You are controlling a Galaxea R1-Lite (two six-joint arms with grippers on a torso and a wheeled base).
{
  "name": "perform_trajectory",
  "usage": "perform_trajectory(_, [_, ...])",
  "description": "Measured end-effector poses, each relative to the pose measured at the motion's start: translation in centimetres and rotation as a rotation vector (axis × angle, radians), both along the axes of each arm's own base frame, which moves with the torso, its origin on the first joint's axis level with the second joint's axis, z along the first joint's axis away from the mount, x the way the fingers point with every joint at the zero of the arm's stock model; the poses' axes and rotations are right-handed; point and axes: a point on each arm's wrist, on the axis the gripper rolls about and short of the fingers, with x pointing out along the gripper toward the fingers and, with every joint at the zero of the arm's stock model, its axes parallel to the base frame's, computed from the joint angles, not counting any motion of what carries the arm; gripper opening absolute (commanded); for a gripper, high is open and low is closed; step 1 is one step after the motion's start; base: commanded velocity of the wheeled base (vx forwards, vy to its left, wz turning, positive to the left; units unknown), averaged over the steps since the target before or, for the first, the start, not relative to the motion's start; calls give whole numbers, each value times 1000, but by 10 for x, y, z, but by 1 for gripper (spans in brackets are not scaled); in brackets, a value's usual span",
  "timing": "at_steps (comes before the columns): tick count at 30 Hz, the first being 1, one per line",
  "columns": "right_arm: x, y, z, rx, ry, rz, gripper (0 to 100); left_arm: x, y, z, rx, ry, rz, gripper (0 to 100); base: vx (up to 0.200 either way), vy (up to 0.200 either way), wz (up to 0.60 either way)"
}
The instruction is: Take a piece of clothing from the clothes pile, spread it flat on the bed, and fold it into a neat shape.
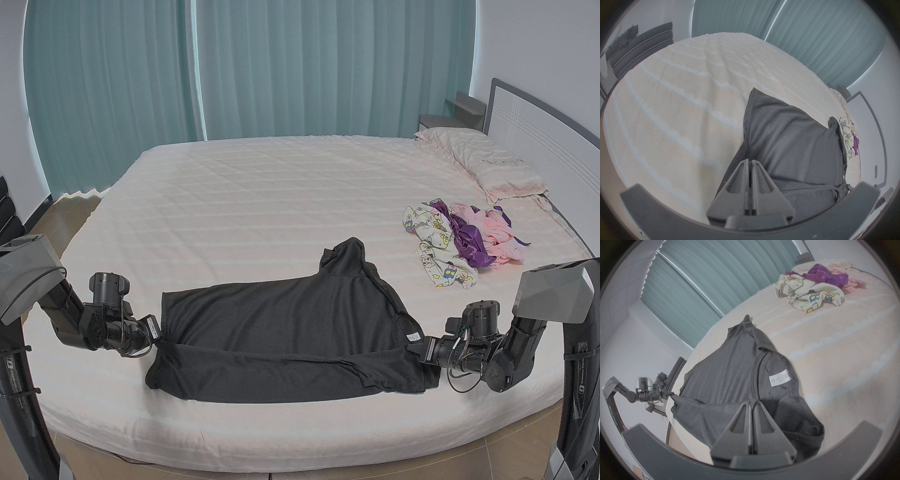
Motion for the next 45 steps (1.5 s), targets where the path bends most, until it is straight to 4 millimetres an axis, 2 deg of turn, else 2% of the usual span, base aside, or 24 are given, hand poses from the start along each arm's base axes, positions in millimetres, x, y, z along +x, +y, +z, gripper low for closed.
perform_trajectory(8, [-10, -10, 10, 37, -58, 4, 0, -18, -1, 20, -1, 17, 0, 0, 0, 0, 0])
perform_trajectory(22, [-33, -19, 37, 80, -161, 29, 0, -73, -3, 52, -3, 73, 5, 0, 0, 0, 0])
perform_trajectory(33, [-55, -24, 45, 95, -178, 46, 0, -120, -7, 76, -3, 190, -7, 0, 0, 0, 0])
perform_trajectory(40, [-66, -29, 53, 106, -174, 56, 0, -148, -10, 80, 16, 253, -48, 0, 0, 0, 0])
perform_trajectory(45, [-72, -31, 56, 108, -167, 61, 0, -155, -10, 80, 17, 261, -51, 0, 0, 0, 0])
